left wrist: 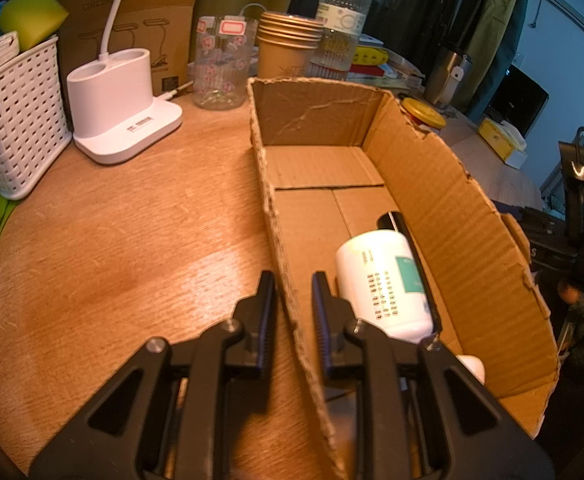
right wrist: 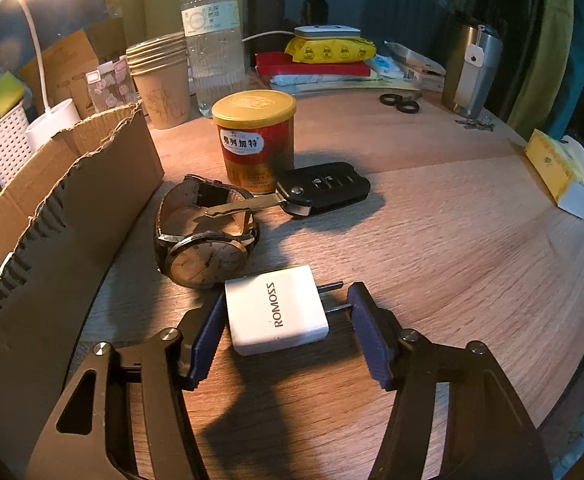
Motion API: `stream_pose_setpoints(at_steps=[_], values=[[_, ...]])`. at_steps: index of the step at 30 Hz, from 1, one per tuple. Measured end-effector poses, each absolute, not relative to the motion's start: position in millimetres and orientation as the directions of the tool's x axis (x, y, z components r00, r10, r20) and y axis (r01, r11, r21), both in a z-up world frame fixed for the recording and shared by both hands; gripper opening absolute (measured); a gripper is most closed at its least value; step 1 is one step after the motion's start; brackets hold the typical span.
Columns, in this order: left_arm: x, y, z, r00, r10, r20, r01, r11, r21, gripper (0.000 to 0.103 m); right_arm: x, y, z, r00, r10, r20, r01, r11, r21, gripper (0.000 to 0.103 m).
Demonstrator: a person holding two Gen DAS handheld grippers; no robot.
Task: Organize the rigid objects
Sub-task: 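Close the right gripper on the white ROMOSS charger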
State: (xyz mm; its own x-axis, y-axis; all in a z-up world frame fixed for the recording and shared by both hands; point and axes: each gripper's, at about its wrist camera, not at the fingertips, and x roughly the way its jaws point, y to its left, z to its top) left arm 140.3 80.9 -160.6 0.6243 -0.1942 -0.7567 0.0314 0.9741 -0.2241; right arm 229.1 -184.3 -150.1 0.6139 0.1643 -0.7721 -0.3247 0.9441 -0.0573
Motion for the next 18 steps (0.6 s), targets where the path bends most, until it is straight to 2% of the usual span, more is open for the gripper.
stream_pose_setpoints(at_steps=[18], values=[[140.5,80.9,-160.7,0.624,-0.194,-0.757,0.031,0.974,-0.224,0.02,220.2,-189.6,-140.4,0.653,0.185,-0.734,-0.319,0.947,-0.045,0.063]])
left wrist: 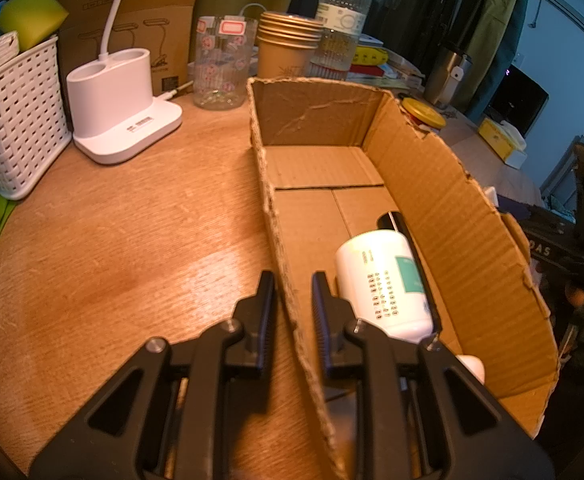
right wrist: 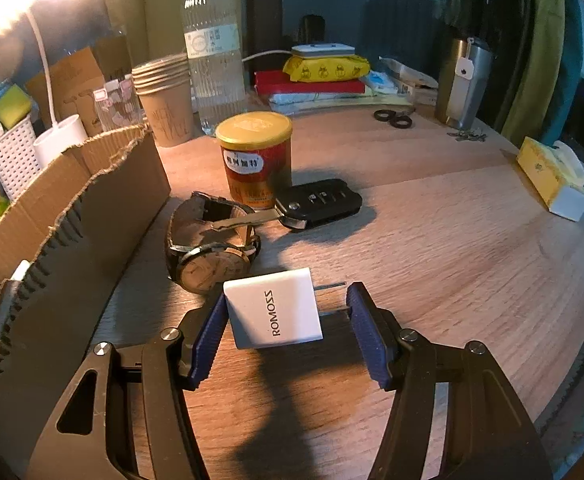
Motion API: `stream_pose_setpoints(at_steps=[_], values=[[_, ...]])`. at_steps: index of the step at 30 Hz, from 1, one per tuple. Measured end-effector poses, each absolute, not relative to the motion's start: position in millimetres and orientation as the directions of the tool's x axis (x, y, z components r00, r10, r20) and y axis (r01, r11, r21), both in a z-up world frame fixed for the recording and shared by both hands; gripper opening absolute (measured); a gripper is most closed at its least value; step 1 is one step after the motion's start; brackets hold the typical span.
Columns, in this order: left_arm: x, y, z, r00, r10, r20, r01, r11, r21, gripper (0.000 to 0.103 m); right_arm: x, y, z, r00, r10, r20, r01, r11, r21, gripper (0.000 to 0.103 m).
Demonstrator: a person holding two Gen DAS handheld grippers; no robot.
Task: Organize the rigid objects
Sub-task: 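Carry the charger into the box and open the right gripper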
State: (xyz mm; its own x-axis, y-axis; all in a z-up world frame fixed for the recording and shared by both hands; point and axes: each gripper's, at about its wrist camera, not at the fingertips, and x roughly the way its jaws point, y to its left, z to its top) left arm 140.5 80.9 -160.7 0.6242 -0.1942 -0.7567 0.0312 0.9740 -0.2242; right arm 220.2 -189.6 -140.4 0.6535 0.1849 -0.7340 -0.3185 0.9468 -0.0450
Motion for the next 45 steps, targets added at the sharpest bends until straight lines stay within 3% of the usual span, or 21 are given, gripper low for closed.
stream_pose_setpoints(at_steps=[34,45], values=[[141,81,-161,0.624,-0.194,-0.757,0.031,0.974,-0.225,0.02,147,-136,-62,0.725,0.386,-0.57,-0.505,0.861,-0.059,0.063],[141,81,-161,0.624,-0.194,-0.757,0.031,0.974,-0.225,0.02,133,-108,-63,0.692,0.447,-0.567,-0.581,0.811,-0.071,0.063]])
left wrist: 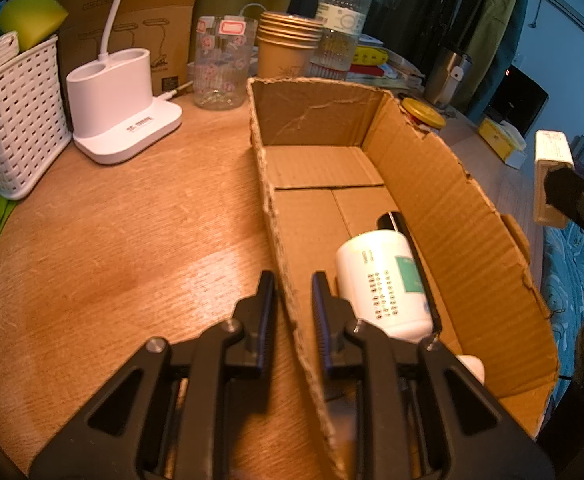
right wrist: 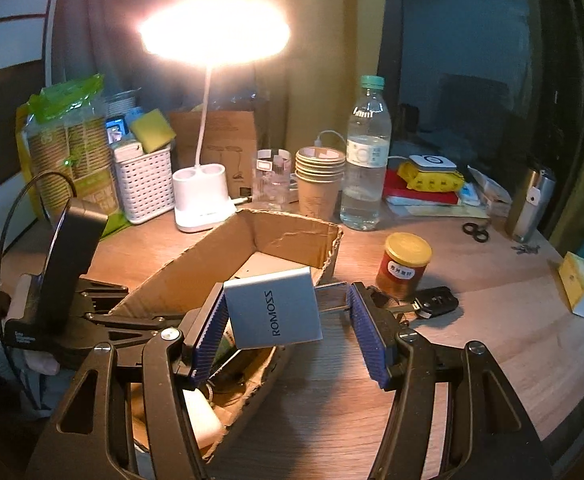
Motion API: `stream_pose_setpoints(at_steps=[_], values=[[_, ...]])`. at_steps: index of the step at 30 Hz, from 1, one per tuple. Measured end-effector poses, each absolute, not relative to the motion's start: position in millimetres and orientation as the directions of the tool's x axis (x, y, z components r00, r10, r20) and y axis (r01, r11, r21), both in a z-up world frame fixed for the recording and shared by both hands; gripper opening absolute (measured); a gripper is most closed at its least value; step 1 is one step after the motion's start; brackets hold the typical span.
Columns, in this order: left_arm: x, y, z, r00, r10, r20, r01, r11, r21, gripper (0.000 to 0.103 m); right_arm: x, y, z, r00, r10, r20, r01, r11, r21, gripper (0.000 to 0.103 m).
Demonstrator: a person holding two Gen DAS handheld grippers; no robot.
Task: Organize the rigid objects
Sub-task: 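Carry the charger into the box and open the right gripper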
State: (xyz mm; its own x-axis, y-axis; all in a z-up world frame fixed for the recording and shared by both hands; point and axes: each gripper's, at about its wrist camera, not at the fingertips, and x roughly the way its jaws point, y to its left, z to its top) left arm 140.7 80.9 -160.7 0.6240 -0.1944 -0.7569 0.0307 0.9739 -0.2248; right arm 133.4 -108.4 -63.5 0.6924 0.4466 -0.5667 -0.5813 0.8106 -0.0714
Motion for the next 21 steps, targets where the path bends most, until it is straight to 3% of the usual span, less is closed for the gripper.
stream_pose_setpoints(at_steps=[21], values=[[141,81,-161,0.624,-0.194,-0.757,0.031,0.974,-0.225,0.02,128,-78,-87,0.632,0.461,-0.623,-0.643,0.761,-0.089,0.063]])
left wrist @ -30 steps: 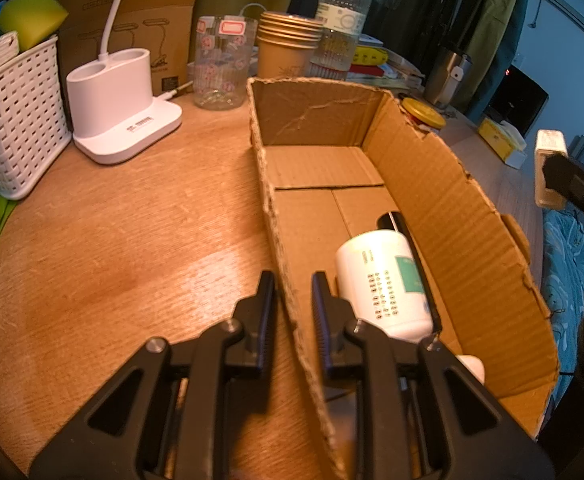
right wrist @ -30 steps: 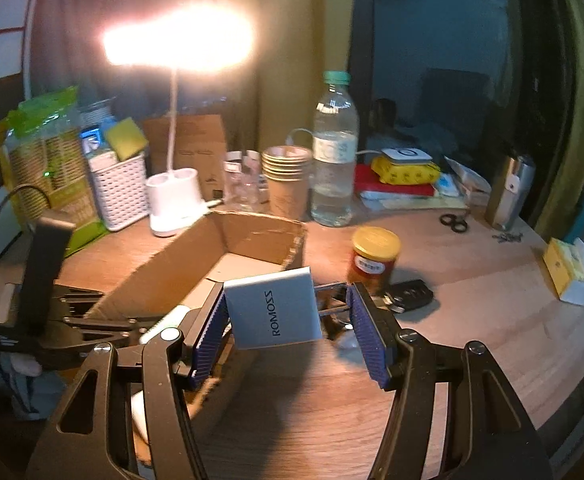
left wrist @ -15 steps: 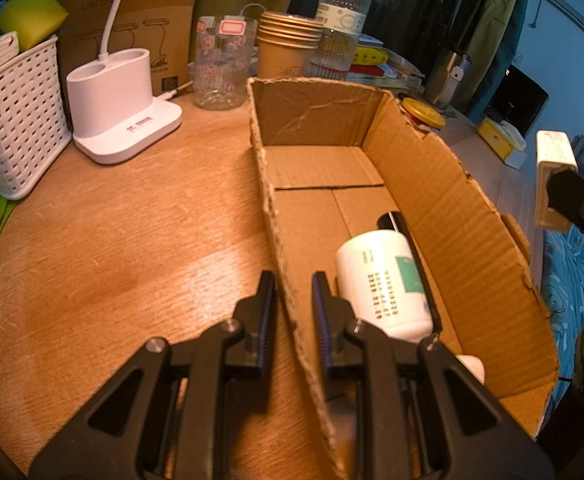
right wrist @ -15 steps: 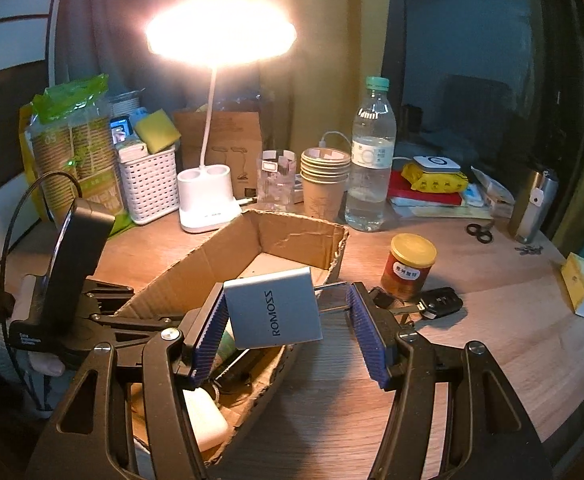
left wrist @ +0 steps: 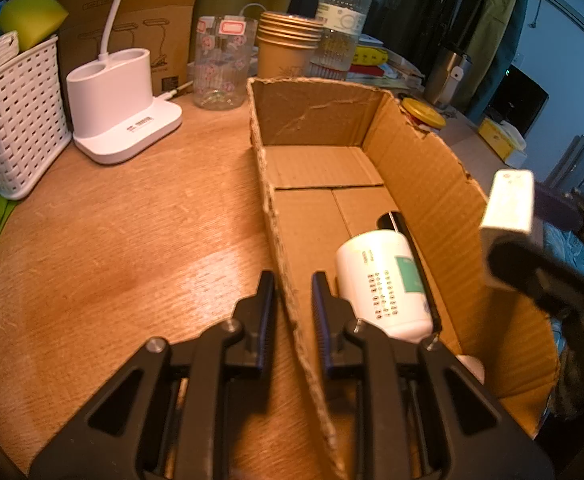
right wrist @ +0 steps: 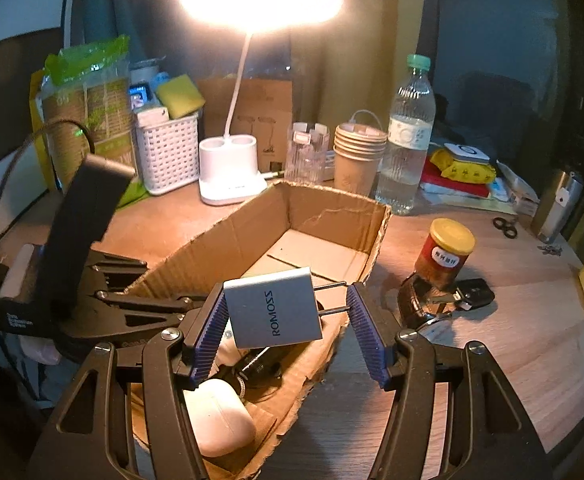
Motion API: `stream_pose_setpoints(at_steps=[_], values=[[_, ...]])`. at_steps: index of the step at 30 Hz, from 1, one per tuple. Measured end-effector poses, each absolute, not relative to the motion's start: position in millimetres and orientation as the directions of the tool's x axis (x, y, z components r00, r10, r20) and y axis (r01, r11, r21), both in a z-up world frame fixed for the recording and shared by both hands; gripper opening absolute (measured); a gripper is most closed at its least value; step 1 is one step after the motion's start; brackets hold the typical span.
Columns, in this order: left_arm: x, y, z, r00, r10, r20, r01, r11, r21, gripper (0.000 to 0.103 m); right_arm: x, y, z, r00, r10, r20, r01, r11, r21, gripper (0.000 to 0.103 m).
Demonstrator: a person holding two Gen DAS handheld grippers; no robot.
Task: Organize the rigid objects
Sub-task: 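Carry the charger into the box and open the right gripper, then move the right gripper back toward the brown-strap wristwatch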
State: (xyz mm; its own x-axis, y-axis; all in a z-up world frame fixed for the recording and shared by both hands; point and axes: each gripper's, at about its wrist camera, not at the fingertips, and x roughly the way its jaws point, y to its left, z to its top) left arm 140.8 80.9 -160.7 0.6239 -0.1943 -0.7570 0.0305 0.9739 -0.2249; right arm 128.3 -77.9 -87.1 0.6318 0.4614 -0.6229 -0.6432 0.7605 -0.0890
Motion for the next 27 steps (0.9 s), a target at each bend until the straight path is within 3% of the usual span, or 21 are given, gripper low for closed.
stream_pose_setpoints(at_steps=[27], values=[[139.0,81.4,-161.3,0.625,-0.192,-0.757,0.028,0.974,-0.223,0.02,131.3,-73.6,-97.3,0.632,0.416,-0.654,-0.635,0.762,-0.129,0.064]])
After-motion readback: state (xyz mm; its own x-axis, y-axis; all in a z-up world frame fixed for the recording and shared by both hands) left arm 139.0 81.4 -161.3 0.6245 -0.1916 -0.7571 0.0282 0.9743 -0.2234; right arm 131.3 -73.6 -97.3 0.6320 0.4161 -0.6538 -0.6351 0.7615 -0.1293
